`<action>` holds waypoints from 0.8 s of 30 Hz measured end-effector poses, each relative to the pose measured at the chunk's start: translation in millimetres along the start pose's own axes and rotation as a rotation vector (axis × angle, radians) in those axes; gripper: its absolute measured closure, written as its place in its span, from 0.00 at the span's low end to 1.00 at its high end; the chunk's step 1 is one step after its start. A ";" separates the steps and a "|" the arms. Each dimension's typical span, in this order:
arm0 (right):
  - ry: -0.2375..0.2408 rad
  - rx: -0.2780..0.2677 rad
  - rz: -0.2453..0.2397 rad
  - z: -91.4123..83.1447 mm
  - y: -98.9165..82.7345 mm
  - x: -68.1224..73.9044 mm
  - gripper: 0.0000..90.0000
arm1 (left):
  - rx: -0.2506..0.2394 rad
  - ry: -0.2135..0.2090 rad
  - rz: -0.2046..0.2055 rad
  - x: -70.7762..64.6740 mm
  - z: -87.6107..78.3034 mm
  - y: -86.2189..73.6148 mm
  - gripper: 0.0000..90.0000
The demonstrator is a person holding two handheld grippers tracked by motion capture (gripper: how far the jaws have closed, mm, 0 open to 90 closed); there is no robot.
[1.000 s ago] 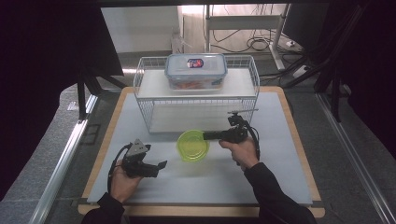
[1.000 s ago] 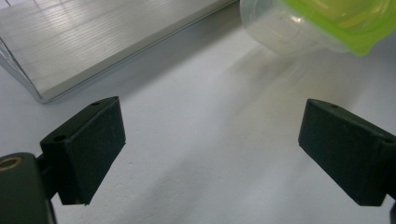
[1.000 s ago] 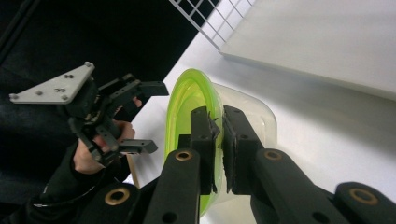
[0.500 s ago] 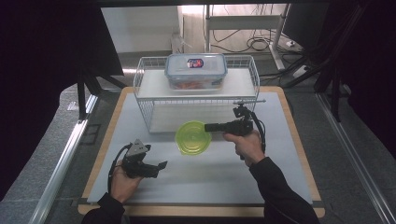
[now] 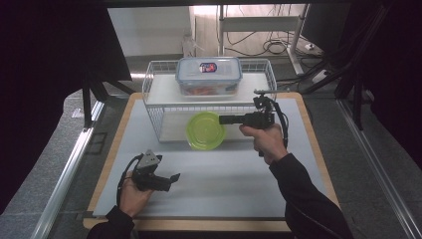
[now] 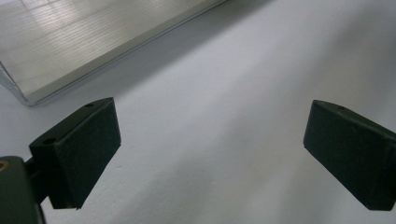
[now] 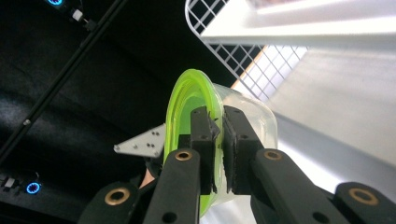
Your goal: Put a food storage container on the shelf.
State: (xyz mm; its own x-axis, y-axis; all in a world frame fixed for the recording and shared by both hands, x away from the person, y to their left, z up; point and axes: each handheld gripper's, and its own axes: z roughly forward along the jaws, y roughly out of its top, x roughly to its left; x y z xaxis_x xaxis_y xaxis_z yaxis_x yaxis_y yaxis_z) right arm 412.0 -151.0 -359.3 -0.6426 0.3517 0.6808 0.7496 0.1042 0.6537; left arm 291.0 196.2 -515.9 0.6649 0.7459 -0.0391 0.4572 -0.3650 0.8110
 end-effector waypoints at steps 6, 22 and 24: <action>0.013 -0.026 0.007 -8.0 19.4 9.3 0.94 | 0.004 -0.008 0.006 -1.9 1.5 0.3 0.04; -0.006 -0.109 0.007 -24.9 77.1 31.1 0.94 | 0.005 -0.022 0.003 -5.1 3.8 0.8 0.04; -0.014 -0.117 0.003 -25.5 84.8 33.9 0.94 | 0.006 -0.022 0.005 -5.4 3.8 0.9 0.04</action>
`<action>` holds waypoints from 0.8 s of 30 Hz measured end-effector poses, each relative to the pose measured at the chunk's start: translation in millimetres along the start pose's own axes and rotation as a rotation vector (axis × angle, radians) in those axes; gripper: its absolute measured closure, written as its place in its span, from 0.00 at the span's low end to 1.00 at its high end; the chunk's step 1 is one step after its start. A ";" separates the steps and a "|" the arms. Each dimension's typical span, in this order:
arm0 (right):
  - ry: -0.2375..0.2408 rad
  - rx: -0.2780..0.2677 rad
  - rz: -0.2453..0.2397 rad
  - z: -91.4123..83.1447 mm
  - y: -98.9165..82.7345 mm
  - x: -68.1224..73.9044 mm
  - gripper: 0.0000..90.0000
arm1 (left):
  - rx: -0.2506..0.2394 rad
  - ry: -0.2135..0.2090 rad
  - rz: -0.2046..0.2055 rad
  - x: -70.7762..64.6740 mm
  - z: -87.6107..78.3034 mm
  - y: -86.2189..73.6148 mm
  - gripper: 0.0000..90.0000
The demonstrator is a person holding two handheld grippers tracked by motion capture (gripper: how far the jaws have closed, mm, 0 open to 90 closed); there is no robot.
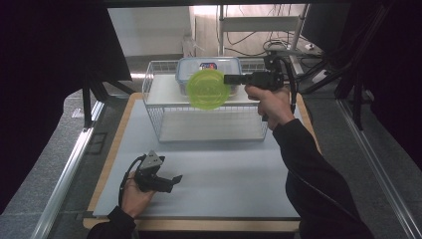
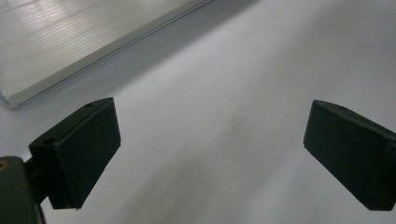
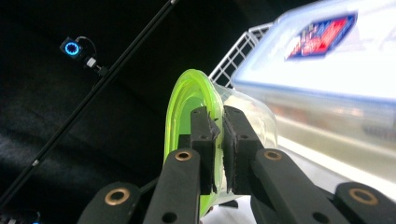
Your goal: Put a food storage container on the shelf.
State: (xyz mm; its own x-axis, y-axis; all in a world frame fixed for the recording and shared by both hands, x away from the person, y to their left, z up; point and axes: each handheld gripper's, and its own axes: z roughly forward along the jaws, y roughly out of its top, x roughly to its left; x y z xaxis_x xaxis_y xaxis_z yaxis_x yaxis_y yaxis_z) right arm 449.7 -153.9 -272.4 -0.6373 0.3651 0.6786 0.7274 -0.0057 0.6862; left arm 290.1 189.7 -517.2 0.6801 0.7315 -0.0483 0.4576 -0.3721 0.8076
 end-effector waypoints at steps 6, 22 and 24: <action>-0.024 -0.037 0.003 2.6 25.1 3.2 0.94 | -0.003 -0.010 -0.006 -0.2 0.1 -0.1 0.04; -0.118 -0.121 0.066 26.6 71.1 -23.7 0.93 | 0.002 -0.029 0.001 -1.6 2.4 0.2 0.04; -0.118 -0.125 0.079 30.1 73.2 -29.2 0.93 | 0.003 -0.032 0.002 -1.4 2.8 0.1 0.04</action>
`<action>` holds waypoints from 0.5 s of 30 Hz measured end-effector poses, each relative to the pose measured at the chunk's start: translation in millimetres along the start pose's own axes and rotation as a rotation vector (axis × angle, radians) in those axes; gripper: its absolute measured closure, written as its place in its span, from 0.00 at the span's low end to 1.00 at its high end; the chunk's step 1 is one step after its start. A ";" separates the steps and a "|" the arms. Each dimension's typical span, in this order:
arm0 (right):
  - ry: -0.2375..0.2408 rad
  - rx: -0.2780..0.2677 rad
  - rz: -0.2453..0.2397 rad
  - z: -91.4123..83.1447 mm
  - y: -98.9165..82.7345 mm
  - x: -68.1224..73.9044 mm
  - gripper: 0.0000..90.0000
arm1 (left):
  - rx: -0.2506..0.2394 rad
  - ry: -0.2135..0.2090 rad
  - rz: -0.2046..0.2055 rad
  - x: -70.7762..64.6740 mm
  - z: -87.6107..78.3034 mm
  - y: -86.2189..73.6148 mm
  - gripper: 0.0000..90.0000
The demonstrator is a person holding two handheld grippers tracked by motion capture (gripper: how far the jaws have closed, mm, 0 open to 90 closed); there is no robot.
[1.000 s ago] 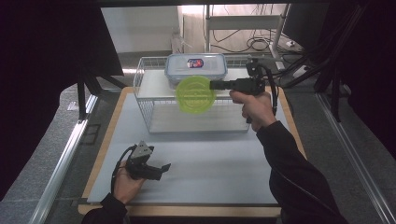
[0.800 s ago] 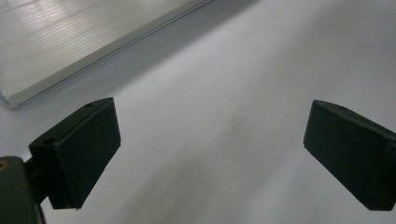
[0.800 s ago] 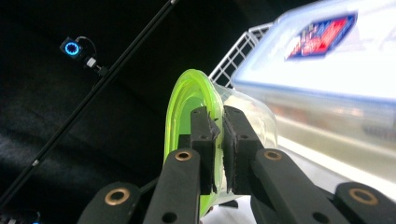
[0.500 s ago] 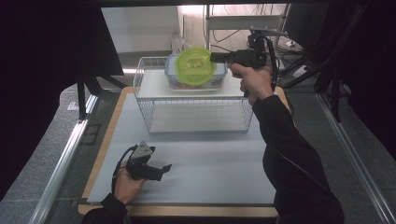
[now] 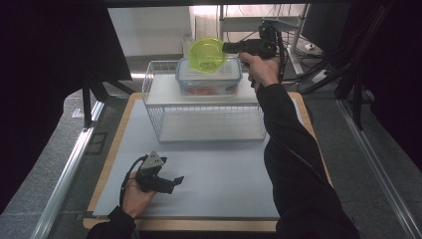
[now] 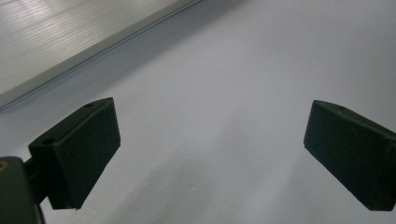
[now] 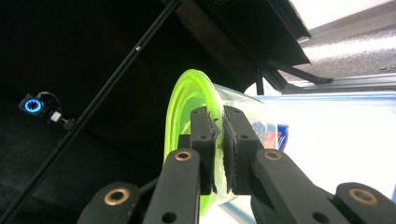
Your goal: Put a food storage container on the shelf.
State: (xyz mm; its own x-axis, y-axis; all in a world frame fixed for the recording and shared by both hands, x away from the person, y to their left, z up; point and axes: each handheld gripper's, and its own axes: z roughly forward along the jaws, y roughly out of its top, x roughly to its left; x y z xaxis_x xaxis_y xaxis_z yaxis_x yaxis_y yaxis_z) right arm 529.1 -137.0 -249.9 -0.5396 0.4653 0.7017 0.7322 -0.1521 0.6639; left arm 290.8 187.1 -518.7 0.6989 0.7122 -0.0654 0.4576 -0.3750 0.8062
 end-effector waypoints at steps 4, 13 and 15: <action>0.015 -0.006 0.033 5.1 3.4 -7.0 0.93 | 0.003 -0.007 -0.005 0.5 0.9 -0.5 0.04; -0.102 -0.044 -0.010 9.8 4.1 -7.1 0.88 | 0.012 -0.016 -0.001 -0.2 2.5 -0.5 0.04; -0.118 -0.050 -0.016 10.8 4.3 -6.5 0.88 | 0.016 -0.017 0.000 -0.2 2.9 -0.6 0.04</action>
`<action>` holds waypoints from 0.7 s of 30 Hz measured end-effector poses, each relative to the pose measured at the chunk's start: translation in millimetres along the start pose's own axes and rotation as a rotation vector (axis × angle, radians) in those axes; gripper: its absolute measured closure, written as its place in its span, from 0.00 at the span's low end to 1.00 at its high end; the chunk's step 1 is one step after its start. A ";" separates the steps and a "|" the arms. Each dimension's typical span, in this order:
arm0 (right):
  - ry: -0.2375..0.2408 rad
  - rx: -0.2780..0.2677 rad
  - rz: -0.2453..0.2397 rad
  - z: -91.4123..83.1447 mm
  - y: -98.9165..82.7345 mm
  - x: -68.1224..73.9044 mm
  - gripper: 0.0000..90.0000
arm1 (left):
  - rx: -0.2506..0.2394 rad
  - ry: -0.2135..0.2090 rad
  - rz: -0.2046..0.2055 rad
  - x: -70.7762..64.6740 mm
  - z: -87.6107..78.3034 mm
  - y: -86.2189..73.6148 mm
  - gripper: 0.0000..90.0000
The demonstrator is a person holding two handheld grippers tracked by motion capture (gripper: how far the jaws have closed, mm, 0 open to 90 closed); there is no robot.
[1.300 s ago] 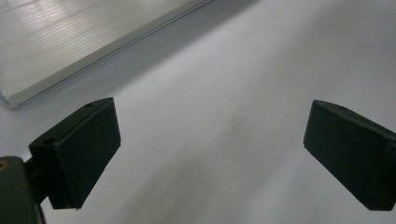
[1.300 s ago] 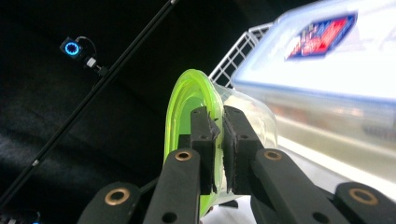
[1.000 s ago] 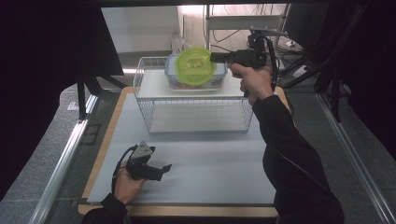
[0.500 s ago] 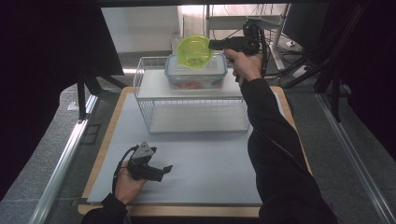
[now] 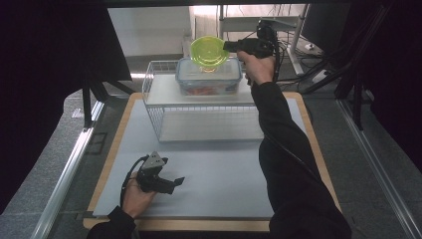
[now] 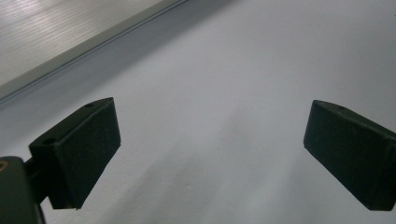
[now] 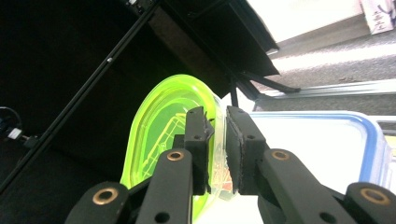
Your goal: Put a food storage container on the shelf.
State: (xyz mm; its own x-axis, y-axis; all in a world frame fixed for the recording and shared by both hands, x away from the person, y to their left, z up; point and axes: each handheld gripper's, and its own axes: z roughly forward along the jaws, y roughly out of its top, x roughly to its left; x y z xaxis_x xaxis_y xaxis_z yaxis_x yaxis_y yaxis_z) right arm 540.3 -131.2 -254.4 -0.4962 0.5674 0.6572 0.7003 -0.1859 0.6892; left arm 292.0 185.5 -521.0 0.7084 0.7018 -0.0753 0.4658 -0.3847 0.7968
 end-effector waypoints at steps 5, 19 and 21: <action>-0.024 -0.022 -0.005 1.8 -1.5 1.1 0.86 | 0.005 -0.004 0.003 -0.6 0.7 0.1 0.04; -0.064 -0.025 -0.084 -1.8 -1.4 5.5 0.75 | 0.007 -0.006 0.010 -1.4 1.4 0.3 0.04; -0.069 -0.027 -0.107 -3.7 -1.5 7.6 0.71 | 0.006 -0.006 0.010 -1.7 1.3 0.4 0.04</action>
State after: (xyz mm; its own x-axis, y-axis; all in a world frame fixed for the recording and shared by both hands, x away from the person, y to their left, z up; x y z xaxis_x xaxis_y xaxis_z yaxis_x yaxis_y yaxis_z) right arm 533.5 -129.6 -249.3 -0.5300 0.6389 0.5576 0.6310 -0.1422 0.7627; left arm 291.7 183.3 -521.3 0.7163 0.6942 -0.0706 0.4616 -0.3956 0.7940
